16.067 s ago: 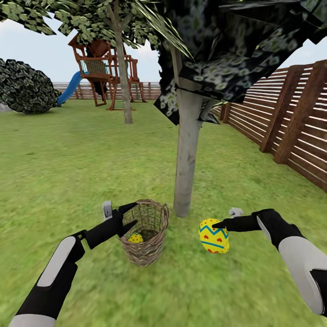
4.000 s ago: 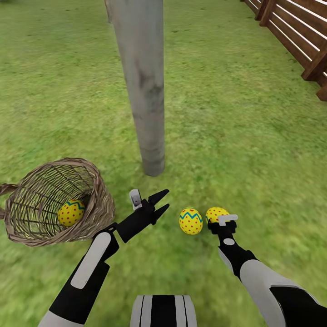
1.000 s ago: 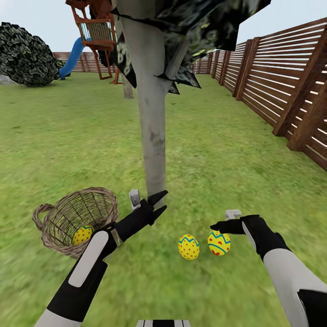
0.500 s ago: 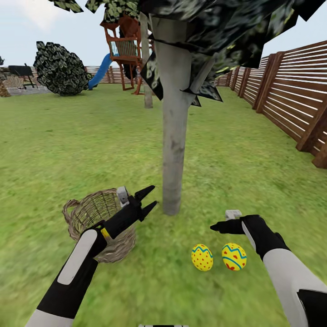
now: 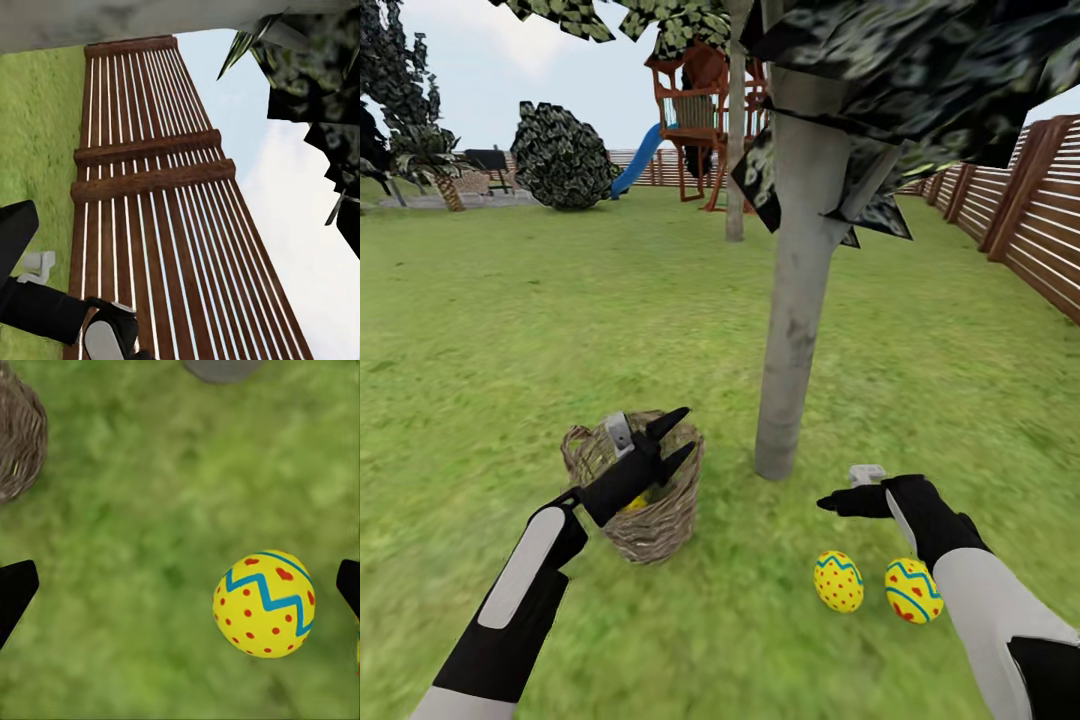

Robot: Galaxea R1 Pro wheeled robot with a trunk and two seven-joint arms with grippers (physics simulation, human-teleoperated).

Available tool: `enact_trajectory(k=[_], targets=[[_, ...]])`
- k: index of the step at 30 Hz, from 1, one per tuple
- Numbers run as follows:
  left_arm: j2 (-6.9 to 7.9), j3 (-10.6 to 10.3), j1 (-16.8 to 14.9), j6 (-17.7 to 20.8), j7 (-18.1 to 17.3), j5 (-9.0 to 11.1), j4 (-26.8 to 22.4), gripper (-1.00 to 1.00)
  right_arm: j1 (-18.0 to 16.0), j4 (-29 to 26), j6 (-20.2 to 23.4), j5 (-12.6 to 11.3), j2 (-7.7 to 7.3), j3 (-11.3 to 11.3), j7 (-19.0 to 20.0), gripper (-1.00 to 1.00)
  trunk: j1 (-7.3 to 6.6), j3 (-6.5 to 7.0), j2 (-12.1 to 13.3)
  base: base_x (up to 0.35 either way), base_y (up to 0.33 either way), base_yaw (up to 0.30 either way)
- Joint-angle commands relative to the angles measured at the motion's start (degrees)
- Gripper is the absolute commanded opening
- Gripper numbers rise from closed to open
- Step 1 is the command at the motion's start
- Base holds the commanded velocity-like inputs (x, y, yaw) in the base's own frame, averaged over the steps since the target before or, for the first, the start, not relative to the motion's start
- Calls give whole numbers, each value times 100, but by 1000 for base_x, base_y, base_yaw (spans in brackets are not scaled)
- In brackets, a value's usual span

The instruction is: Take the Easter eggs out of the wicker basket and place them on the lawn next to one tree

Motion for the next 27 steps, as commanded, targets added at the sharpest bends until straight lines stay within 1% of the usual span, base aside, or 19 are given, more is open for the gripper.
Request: enact_trajectory(k=[1,6,9,12,14,18,22,25,27], targets=[[3,0,-4,7,-16,9,4,100,-1,-6,16,62,13,-29,48,100,-1,-5,-2,0,0,291],[-5,34,-3,0,-36,19,4,100,-1,-1,8,64,32,-29,44,100,-1,-5,-2,0,0,292],[-13,37,2,-3,-203,101,16,100,-1,0,0,57,33,-29,44,100,-1,-5,-2,0,0,291],[-9,38,5,-2,-307,122,21,100,-1,0,-1,58,35,-29,44,100,-1,-5,-2,0,0,292],[-7,38,5,-1,-344,127,32,100,-1,5,-1,59,75,-26,44,100,-1,-5,-2,0,0,292],[-6,41,6,-1,-359,129,38,100,-1,21,-6,75,207,-24,44,100,-1,-5,-2,0,0,292],[-6,38,6,-7,-361,130,39,100,-1,71,-10,89,388,-24,23,100,-1,-5,-2,0,0,292],[-6,38,6,-7,-361,130,39,100,-1,72,-10,101,414,-28,18,100,-1,-5,-2,0,0,291],[-6,39,6,-9,-361,126,39,100,-1,54,-10,104,395,-29,24,100,-1,-5,-2,0,0,291]])
